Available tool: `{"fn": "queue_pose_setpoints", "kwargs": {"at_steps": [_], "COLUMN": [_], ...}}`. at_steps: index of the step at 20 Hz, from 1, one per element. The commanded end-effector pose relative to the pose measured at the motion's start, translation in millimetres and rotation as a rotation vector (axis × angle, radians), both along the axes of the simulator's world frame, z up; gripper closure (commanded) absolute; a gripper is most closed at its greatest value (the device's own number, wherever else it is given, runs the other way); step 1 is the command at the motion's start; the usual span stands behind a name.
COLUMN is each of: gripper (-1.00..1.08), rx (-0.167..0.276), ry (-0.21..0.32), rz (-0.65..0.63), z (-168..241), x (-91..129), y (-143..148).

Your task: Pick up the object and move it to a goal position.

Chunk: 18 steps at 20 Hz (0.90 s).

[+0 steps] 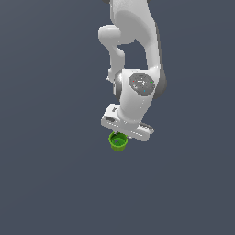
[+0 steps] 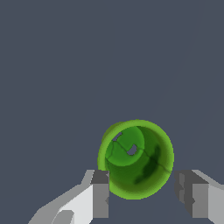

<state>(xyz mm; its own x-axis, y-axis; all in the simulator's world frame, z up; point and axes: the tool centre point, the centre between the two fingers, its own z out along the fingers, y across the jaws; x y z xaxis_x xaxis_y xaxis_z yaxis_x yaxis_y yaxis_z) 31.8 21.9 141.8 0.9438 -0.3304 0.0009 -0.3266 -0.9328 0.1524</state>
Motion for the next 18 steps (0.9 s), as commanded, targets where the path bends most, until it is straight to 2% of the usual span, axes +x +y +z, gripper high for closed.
{"fn": "queue_pose_setpoints", "kwargs": {"at_steps": [1,9,18], "gripper": [-0.2,-0.2,-0.2], "rx": [-0.03,-0.134,-0.259], "ry": [0.005,0.004,-0.027], "rz": [-0.044,-0.179,-0.321], "z": [-5,-21,-36], "x": [2,7,13], "y": [2,10,18]}}
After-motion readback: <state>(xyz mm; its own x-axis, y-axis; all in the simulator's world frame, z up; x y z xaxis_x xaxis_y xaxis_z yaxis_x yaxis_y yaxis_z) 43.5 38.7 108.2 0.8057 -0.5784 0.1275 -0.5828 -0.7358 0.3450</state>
